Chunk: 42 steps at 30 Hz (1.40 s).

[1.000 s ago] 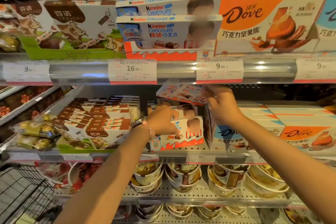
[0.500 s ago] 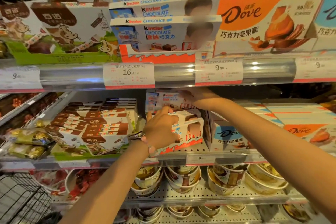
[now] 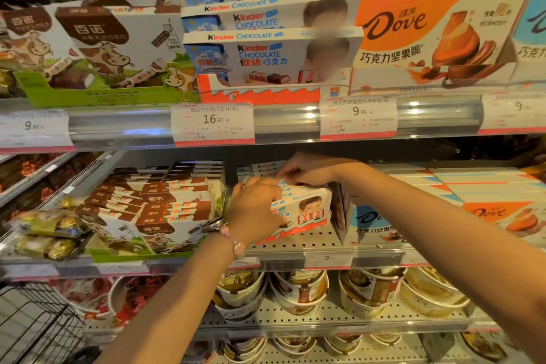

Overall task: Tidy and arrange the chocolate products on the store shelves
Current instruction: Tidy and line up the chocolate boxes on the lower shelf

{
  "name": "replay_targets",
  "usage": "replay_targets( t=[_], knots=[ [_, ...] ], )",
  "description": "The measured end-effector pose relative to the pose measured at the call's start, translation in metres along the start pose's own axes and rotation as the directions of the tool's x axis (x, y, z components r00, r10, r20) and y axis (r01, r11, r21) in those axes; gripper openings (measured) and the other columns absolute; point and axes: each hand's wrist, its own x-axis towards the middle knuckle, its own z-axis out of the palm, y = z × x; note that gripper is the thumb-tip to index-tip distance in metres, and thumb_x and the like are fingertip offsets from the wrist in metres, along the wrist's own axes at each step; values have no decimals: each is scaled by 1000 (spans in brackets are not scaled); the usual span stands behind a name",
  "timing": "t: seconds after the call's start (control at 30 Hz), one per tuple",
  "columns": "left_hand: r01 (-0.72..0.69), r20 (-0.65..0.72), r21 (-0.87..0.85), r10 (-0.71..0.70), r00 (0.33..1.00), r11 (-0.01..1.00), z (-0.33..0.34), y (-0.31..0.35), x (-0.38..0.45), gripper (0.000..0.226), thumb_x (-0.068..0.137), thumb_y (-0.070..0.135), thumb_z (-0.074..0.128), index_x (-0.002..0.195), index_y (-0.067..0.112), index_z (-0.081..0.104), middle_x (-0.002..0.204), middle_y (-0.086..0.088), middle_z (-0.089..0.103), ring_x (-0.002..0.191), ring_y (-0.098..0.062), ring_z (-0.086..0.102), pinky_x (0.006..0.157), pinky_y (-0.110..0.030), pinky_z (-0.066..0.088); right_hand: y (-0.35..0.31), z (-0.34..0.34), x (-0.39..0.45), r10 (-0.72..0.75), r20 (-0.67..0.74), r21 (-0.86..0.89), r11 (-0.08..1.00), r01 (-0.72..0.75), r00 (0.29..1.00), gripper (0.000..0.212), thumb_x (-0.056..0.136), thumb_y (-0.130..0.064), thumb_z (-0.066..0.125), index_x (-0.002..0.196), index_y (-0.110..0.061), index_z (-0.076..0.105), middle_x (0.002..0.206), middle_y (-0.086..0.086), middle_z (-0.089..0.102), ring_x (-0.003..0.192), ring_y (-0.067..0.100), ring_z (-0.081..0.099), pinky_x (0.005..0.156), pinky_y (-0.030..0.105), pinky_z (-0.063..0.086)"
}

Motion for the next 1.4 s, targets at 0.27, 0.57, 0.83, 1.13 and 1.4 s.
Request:
replay_targets(
  t=[0.27,0.57,0.83,1.13,1.4],
  knots=[
    [79,53,-61,-75,996,995,-9,8,-4,25,82,30,67,104,19,61,119,4,58,106,-15,51,83,-32,50,4,3,-7,-9,15,105,994,7,1000,29,94,-14,54,122,-7,61,106,-1,63,86,3,60,70,9,45],
    [60,93,-103,-51,994,993,-19,11,-16,36,84,29,66,117,20,57,120,7,54,105,-11,49,80,-26,48,5,9,-12,28,149,270,961,-68,988,24,95,-11,53,117,-13,59,116,5,65,108,16,61,102,36,45],
    [38,120,-131,-22,992,991,-24,14,-16,24,82,32,68,103,26,56,112,10,54,97,-7,50,68,-18,43,-7,5,-33,47,148,239,967,-82,988,26,97,-22,50,123,-22,57,112,-7,62,95,4,60,82,19,49],
    [0,56,-195,11,998,981,-40,16,-13,18,84,33,66,99,25,60,90,9,60,78,-6,58,64,-24,51,-34,0,-104,-63,-239,303,943,136,969,34,85,-25,67,118,-23,61,112,-4,66,100,5,62,85,25,53],
    [-99,-513,-164,1,858,981,-29,21,-26,66,64,46,79,118,21,50,108,6,51,106,-15,46,95,-34,38,-22,14,-141,-83,-602,-4,995,101,794,25,90,-22,60,114,-27,60,104,-20,57,90,-13,54,71,7,45]
  ],
)
